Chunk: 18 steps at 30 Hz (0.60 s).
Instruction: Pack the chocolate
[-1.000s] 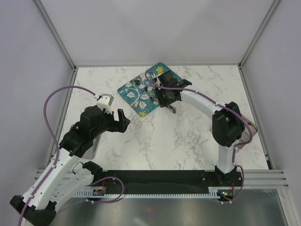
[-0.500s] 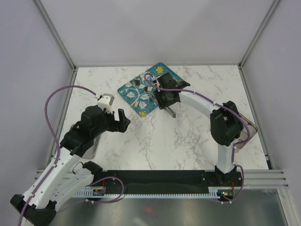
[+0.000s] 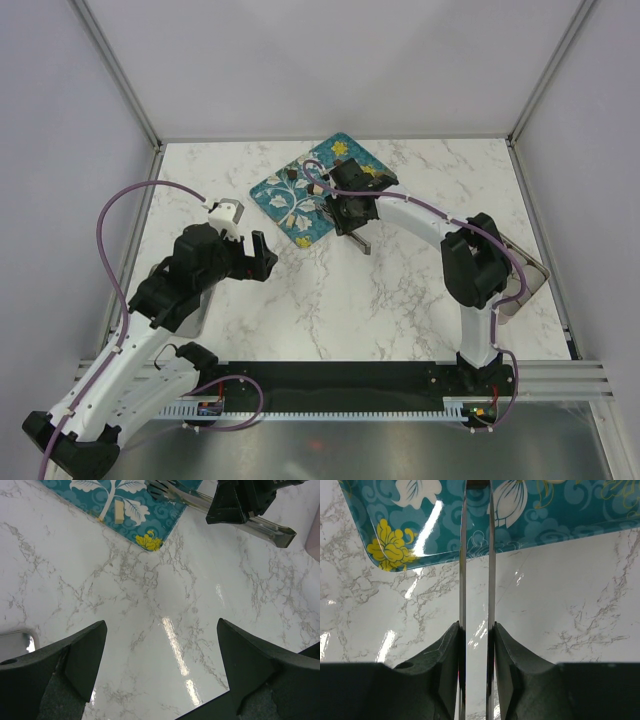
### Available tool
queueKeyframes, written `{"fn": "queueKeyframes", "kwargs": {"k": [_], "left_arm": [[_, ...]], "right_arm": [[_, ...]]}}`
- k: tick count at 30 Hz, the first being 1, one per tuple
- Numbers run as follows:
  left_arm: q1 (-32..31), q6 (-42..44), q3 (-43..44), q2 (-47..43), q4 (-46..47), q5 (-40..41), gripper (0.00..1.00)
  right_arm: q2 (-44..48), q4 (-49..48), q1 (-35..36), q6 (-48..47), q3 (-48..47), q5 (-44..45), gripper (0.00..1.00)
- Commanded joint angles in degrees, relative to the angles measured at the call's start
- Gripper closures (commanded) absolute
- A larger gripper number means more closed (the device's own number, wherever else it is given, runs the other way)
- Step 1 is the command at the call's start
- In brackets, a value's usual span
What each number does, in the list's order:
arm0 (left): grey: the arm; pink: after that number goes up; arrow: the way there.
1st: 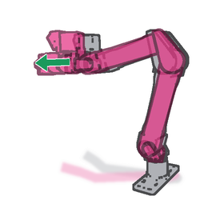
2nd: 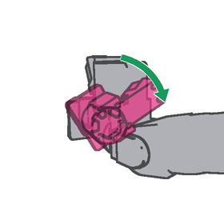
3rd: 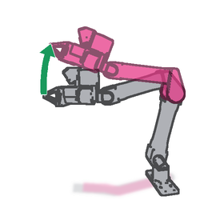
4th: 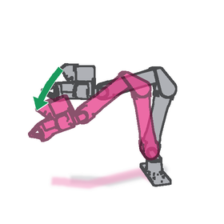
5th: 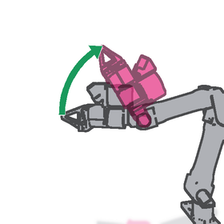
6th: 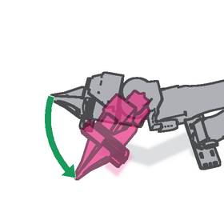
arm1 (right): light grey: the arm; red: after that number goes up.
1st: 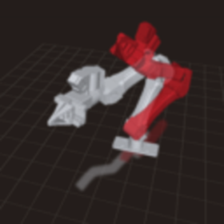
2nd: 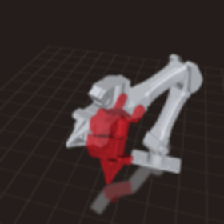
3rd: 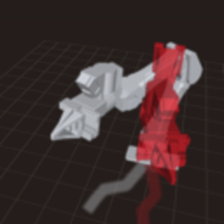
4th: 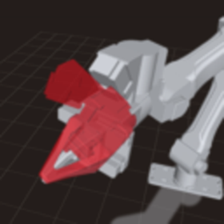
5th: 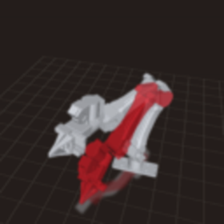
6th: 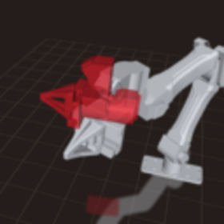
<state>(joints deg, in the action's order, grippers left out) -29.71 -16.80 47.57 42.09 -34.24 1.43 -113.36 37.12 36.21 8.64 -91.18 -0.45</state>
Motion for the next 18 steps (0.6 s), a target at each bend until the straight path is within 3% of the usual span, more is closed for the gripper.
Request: {"fn": "queueKeyframes", "kwargs": {"k": [1,12,18], "left_arm": [[-0.17,2.03,0.77,-0.07,0.58,0.68,0.01],[-0.17,1.86,0.68,-0.16,0.40,-0.73,0.01],[-0.17,1.68,0.50,-0.25,0.49,-2.47,0.01]], "right_arm": [[1.12,-1.53,0.09,1.90,-2.43,-0.34,0.65],[14.29,4.00,-1.13,11.13,1.60,8.35,0.74],[24.04,12.79,-8.23,13.50,6.61,14.85,0.75]]}}
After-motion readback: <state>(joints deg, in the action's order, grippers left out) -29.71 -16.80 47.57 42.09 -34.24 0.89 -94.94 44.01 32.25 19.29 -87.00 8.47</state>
